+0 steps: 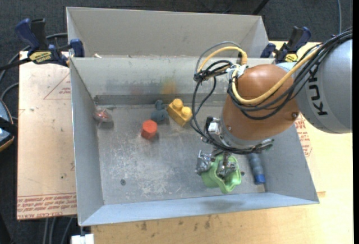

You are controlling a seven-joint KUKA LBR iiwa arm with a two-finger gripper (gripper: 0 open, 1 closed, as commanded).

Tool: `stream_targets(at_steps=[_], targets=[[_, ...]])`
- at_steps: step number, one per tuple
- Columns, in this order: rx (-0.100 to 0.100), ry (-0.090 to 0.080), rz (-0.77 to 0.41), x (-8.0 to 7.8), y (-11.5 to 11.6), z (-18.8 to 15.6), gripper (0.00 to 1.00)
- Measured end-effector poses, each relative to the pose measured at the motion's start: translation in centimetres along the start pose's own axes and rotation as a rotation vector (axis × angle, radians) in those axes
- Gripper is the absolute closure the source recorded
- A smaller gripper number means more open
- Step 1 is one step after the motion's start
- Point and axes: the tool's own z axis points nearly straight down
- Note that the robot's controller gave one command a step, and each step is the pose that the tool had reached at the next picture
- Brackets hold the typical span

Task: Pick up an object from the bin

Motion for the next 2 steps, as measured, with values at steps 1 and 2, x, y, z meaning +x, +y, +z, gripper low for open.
stream_targets(at_steps=[1,2], targets=[[-0.003,0.001,0.004,-0.1,0.0,-0.7,1.00],[-0.001,0.001,0.008,-0.2,-0.1,-3.2,1.00]])
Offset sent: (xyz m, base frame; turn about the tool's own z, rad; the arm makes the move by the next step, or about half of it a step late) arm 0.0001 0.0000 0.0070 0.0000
